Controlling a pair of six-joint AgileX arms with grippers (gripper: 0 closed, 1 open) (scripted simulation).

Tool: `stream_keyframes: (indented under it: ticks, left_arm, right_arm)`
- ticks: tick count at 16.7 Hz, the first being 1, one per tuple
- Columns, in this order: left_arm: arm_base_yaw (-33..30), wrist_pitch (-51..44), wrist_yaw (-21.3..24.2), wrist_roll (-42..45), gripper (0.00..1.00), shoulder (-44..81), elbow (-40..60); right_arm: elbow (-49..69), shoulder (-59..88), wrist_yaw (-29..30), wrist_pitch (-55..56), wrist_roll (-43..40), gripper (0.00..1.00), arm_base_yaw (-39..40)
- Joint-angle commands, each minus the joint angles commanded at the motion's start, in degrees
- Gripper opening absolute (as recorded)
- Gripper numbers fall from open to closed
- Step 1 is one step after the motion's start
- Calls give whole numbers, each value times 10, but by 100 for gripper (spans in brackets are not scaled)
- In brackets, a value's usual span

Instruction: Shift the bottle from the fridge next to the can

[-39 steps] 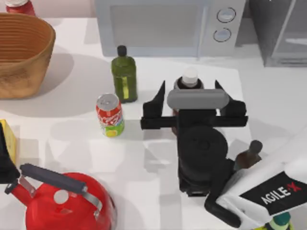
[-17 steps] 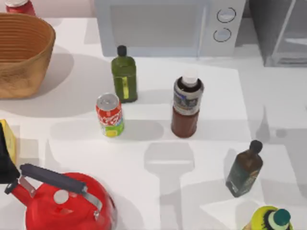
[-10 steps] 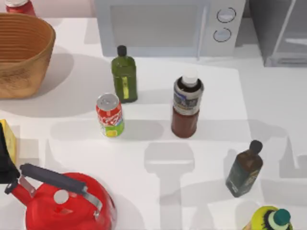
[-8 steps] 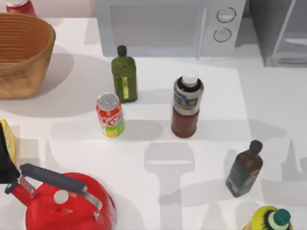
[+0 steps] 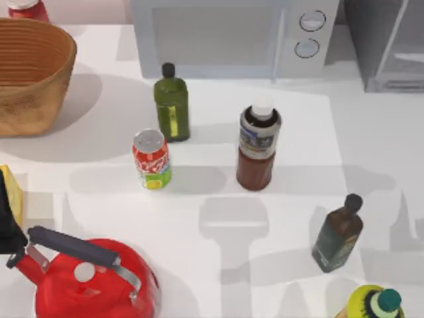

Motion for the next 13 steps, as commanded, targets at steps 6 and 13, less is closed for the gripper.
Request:
stream_keyframes:
  ticks: [6,13]
  left_arm:
    - [0,0,0,0,100,0,0]
    - [0,0,0,0,100,0,0]
  right_arm:
    - [101,-122,0,-199,0,100,-1]
    - [252,-308,-2,-569,-1,100,-1]
